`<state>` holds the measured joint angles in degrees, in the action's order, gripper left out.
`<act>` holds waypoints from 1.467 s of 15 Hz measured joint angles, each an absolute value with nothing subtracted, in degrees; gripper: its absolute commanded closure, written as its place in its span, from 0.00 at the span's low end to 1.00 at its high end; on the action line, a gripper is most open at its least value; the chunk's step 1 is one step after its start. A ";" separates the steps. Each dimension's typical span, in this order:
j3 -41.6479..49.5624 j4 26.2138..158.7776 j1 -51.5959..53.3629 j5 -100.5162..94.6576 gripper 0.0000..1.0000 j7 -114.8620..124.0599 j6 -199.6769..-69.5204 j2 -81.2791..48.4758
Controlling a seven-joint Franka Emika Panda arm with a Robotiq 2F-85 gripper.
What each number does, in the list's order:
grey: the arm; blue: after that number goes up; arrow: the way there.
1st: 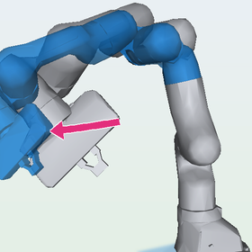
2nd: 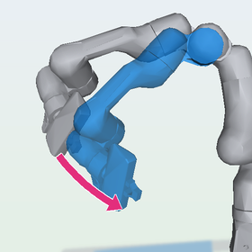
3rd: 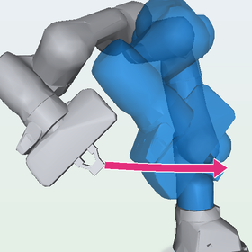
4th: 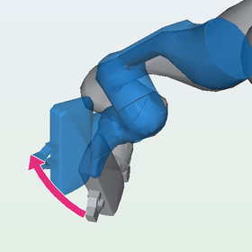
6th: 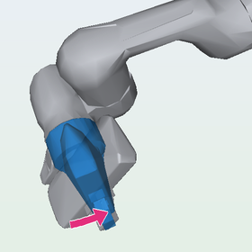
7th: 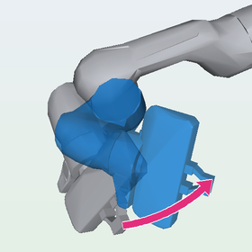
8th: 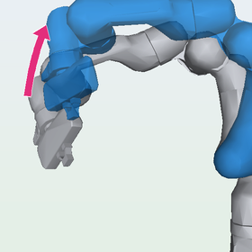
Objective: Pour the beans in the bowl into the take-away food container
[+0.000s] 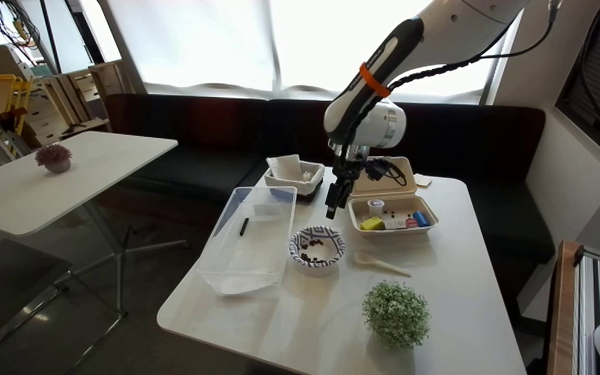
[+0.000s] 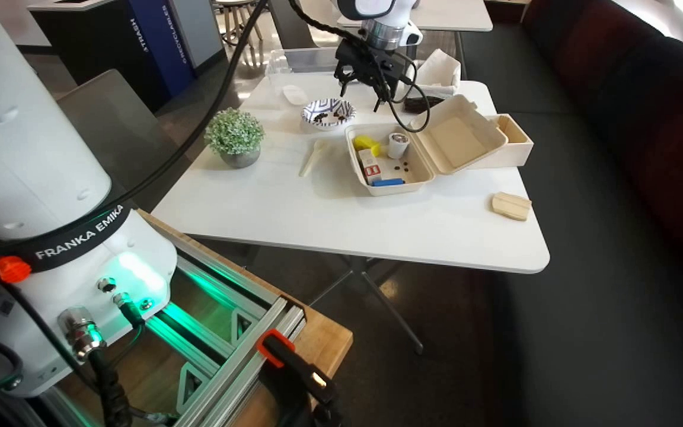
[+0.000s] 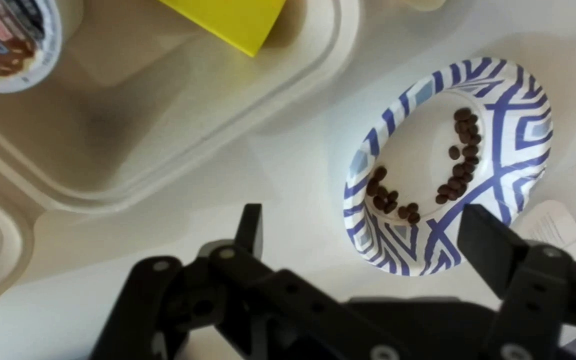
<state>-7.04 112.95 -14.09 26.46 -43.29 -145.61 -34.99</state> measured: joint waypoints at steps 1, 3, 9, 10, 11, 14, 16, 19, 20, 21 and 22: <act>-7.38 111.65 -14.29 26.46 0.00 -43.28 -145.61 -36.51; -7.79 108.95 -14.68 26.43 0.00 -43.25 -145.61 -39.49; -8.72 102.28 -15.37 25.63 0.14 -42.80 -145.60 -46.50; -9.01 101.65 -15.46 25.53 0.18 -42.61 -145.59 -47.24; -9.26 101.09 -15.48 25.34 0.27 -42.32 -145.52 -47.81; -9.63 100.20 -15.52 24.50 0.49 -41.33 -145.22 -48.49; -9.90 100.06 -15.60 23.94 0.67 -40.82 -145.12 -48.57; -10.45 100.05 -15.72 23.41 0.89 -39.83 -145.11 -48.57; -10.65 100.05 -15.71 23.32 0.96 -39.41 -145.11 -48.57; -10.83 100.07 -15.71 23.23 1.00 -38.96 -145.11 -48.53; -10.98 100.16 -15.67 23.10 1.00 -38.33 -145.11 -48.45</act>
<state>-10.98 100.16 -15.67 23.10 -38.33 -145.11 -48.45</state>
